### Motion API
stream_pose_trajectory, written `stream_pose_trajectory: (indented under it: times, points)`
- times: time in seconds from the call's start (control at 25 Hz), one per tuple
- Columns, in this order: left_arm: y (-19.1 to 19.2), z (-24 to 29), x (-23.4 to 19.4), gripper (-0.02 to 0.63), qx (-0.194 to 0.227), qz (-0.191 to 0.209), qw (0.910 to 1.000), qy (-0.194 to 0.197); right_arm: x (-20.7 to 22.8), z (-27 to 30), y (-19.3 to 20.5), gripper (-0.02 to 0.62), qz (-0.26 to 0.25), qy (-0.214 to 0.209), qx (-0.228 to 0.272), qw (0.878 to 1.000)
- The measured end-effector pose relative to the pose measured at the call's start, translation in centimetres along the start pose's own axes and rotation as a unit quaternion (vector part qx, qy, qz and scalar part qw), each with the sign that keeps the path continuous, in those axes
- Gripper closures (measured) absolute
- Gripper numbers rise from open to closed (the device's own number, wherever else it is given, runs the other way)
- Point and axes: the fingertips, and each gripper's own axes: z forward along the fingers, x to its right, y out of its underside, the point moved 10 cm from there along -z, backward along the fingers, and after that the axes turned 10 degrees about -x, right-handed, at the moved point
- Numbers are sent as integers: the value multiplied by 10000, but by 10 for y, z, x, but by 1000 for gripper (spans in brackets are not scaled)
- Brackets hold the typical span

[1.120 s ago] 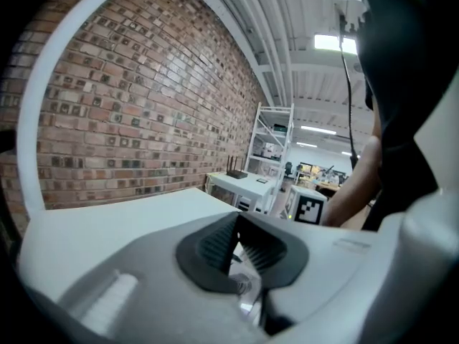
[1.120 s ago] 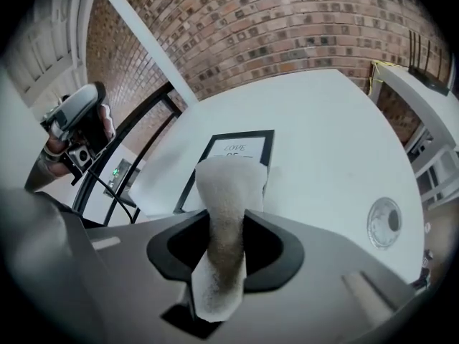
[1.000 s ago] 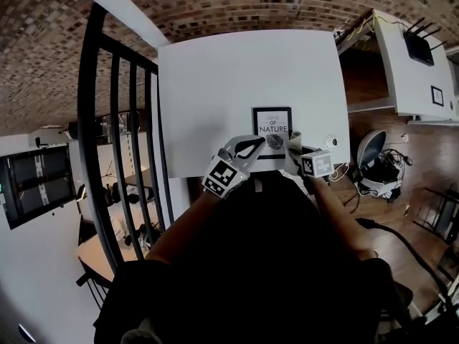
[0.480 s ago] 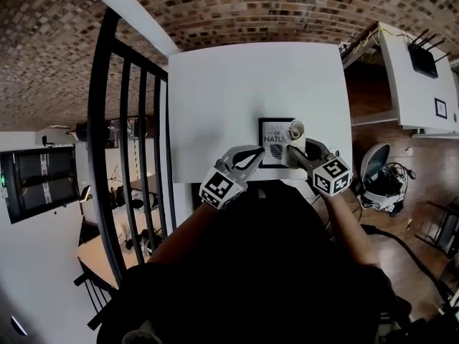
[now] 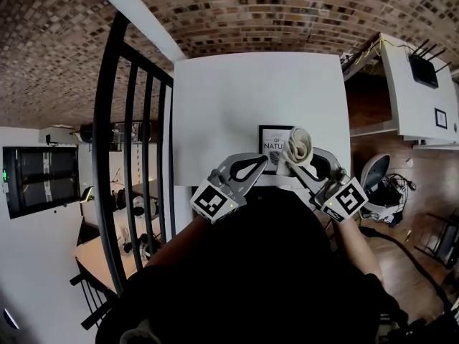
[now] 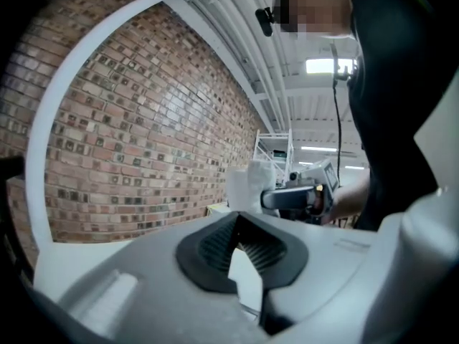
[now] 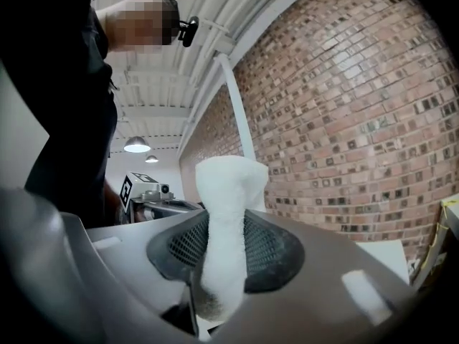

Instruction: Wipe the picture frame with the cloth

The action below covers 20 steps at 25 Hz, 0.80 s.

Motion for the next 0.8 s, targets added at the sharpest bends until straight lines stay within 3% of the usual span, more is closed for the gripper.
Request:
stream_pose_trajectory:
  times: [0.2, 0.8]
  points:
    - [-13, -3, 6, 604, 156, 61, 9999, 0, -8, -4, -12, 469, -316, -90, 230, 9992]
    - [-15, -6, 7, 603, 251, 163, 9995, 84, -6, -5, 1, 471, -307, 60, 100, 9995]
